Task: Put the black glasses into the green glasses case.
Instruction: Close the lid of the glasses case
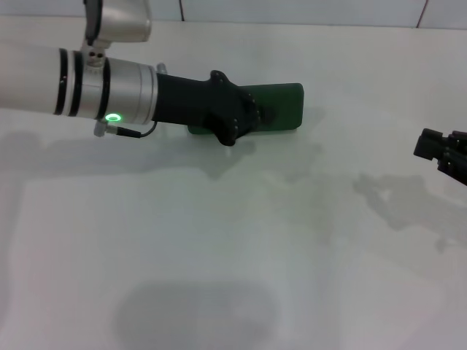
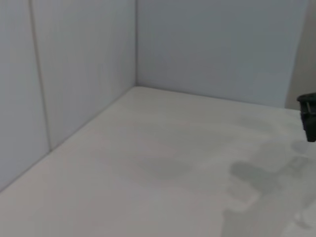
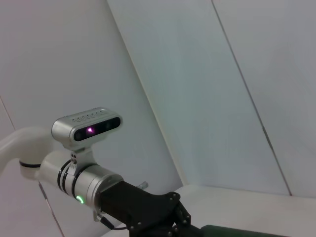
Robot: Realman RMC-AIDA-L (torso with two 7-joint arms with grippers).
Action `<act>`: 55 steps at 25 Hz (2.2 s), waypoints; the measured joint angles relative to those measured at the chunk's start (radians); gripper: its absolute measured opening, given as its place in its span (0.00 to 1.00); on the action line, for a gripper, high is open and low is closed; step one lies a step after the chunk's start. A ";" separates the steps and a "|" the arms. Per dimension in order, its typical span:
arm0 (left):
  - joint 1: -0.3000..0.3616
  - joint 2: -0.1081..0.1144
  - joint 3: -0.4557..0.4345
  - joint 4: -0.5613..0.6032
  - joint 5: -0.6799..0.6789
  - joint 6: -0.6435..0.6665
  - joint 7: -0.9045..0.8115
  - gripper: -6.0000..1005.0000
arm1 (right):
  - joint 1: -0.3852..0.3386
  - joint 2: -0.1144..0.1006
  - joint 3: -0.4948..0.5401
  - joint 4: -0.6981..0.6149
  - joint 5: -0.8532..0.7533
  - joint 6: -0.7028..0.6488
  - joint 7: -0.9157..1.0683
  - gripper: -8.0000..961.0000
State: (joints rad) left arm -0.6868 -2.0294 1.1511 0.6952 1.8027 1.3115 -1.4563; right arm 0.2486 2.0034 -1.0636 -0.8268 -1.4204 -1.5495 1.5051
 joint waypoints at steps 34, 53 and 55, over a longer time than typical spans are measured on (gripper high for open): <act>-0.004 -0.058 -0.263 -0.203 -0.015 -0.384 0.211 0.23 | 0.187 0.012 0.037 0.218 -0.029 0.165 -0.086 0.51; 0.028 -0.052 -0.166 -0.205 -0.003 -0.239 0.218 0.23 | 0.158 0.012 0.039 0.226 -0.028 0.166 -0.084 0.51; 0.034 -0.050 -0.154 -0.202 -0.002 -0.218 0.218 0.23 | 0.158 0.012 0.039 0.230 -0.028 0.166 -0.084 0.51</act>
State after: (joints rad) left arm -0.6527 -2.0794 0.9973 0.4930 1.8007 1.0938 -1.2378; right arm 0.4065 2.0156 -1.0246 -0.5966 -1.4480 -1.3835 1.4212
